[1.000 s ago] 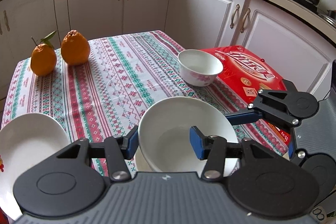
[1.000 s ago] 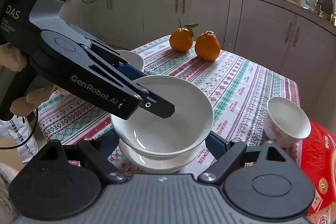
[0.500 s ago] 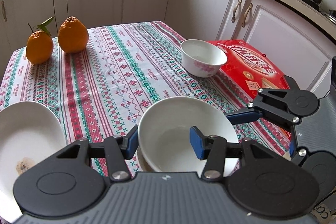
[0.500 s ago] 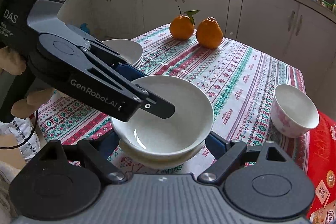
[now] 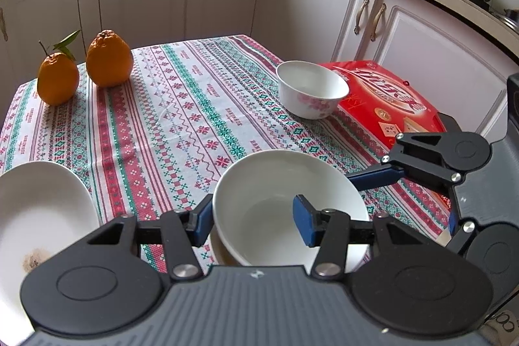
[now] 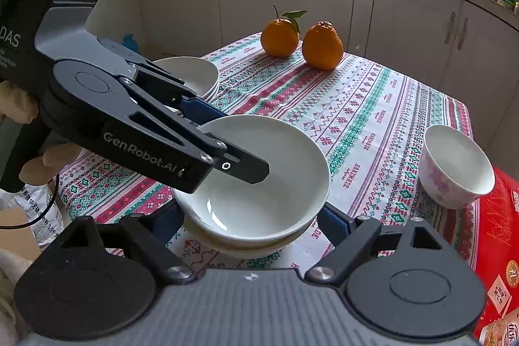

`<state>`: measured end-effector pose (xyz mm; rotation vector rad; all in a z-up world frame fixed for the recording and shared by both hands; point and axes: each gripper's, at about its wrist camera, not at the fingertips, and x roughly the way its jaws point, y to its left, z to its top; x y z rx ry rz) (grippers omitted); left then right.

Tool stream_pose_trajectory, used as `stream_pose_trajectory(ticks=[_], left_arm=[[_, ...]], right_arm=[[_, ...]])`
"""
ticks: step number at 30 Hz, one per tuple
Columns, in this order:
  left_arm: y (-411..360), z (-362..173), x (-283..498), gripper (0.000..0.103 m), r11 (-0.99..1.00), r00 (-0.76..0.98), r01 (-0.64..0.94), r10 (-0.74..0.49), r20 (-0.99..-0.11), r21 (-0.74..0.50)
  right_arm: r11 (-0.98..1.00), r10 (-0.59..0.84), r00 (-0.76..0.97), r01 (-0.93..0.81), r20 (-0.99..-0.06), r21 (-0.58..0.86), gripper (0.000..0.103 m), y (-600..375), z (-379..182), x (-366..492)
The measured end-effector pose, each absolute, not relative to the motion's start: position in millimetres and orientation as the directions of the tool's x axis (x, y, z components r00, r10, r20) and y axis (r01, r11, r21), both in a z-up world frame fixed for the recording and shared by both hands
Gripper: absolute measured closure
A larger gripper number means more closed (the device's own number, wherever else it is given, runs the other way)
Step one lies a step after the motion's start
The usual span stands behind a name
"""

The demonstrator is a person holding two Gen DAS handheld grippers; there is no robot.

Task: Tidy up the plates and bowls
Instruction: 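Lower the nested bowls with both tools onto the remaining white bowl, then open both tools and move them to the last small flower-print bowl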

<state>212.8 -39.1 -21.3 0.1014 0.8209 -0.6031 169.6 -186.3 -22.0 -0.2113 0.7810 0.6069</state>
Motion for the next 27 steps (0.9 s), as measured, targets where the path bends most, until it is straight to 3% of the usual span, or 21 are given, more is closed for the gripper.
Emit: stream_pose_trajectory(ticks=[11, 16, 27], left_arm=[[-38, -23, 213, 0.043, 0.83, 0.535, 0.54, -0.469, -0.703, -0.142], [-34, -18, 211, 0.04, 0.831, 0.546, 0.537, -0.472, -0.692, -0.143], [-32, -8, 197, 0.013, 0.822, 0.566, 0.56, -0.467, -0.68, -0.098]], right_arm=[[0.809, 0.436, 0.553, -0.586, -0.71, 0.04, 0.011, -186, -23, 169], [0.815, 0.442, 0.573, -0.578, -0.69, 0.042, 0.002, -190, -18, 166], [0.829, 0.444, 0.593, -0.556, -0.672, 0.058, 0.0, -202, -12, 160]])
